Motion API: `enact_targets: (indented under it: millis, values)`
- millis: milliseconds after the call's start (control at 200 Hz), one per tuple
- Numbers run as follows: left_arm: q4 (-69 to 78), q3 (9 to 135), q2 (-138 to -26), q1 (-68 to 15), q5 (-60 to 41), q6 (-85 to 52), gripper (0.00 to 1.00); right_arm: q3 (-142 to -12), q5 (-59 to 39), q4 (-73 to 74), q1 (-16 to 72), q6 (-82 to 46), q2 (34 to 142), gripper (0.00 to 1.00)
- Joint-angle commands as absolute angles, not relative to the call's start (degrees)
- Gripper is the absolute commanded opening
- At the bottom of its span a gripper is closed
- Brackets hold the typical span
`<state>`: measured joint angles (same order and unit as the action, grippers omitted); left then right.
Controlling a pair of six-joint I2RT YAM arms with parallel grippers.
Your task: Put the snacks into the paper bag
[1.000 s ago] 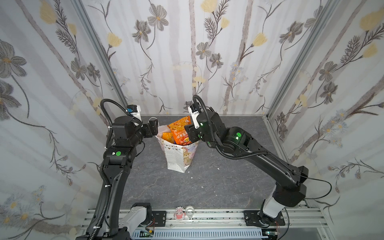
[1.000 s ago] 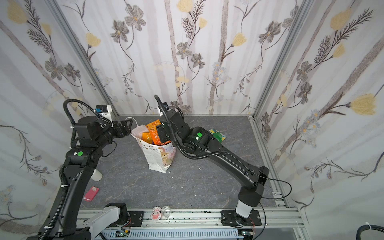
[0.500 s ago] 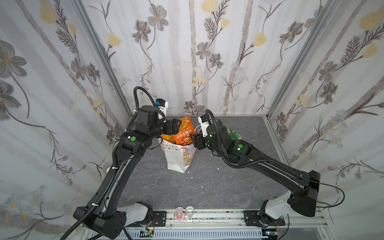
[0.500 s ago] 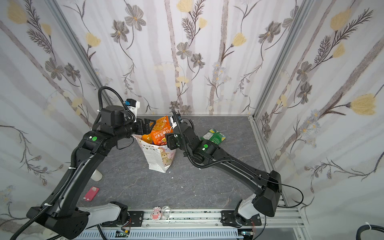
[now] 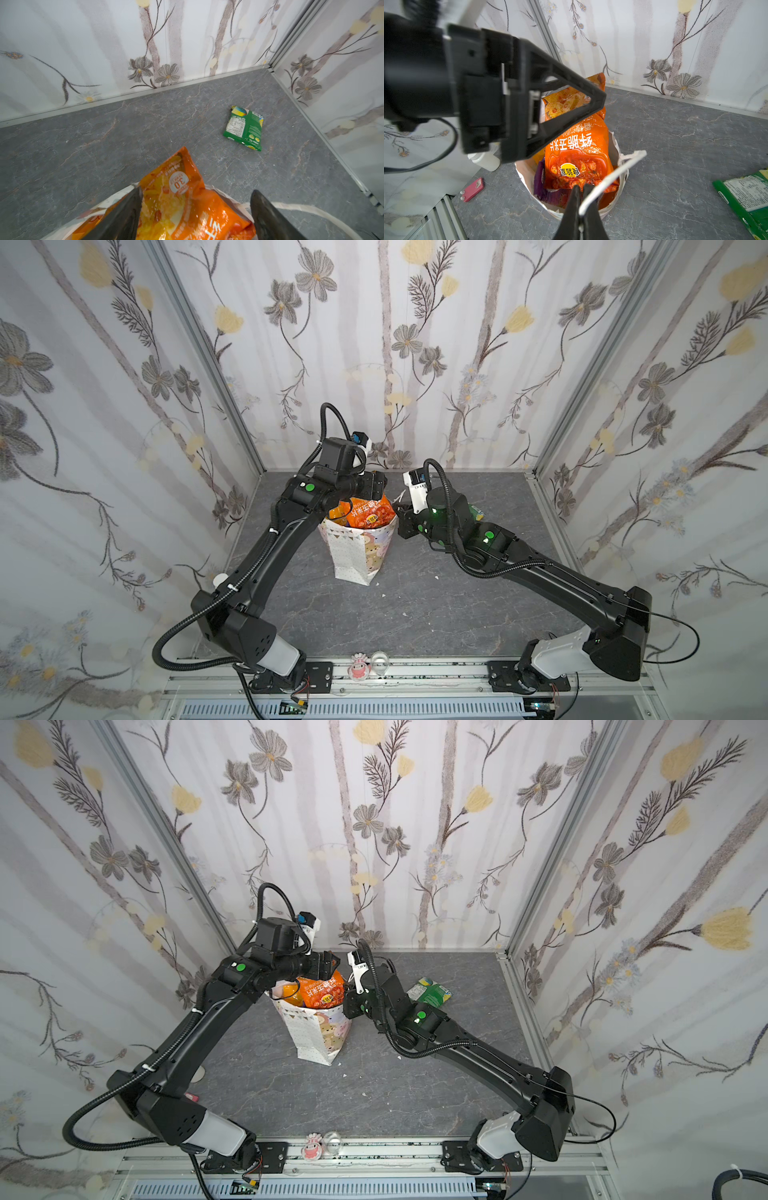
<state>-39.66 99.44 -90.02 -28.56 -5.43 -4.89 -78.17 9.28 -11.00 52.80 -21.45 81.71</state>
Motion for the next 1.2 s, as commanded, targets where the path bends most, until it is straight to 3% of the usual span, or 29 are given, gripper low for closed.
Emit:
enact_targets:
  millis: [0,190,599,884,1199]
  values:
    - [-42.2,102.9,-93.9,-31.3,-2.0,-2.9,0.81,-76.8,7.7,-4.7,52.4,-22.2,80.5,0.0]
    - [-43.7,102.5,-97.9,-33.4,6.4,-3.2,0.78,-74.8,6.6,-2.9,51.9,-22.2,79.0,0.0]
    - [-41.2,91.2,-89.7,-33.2,8.9,-5.6,0.79,-72.7,7.4,-2.2,51.0,-21.8,76.1,0.0]
    - [-39.5,86.0,-85.5,-30.7,9.2,-6.3,0.73,-71.5,7.7,-3.1,50.0,-21.8,75.0,0.0]
    - [-36.5,86.4,-81.1,-29.7,2.7,-7.7,0.71,-71.5,6.0,-2.5,49.9,-22.3,75.8,0.0]
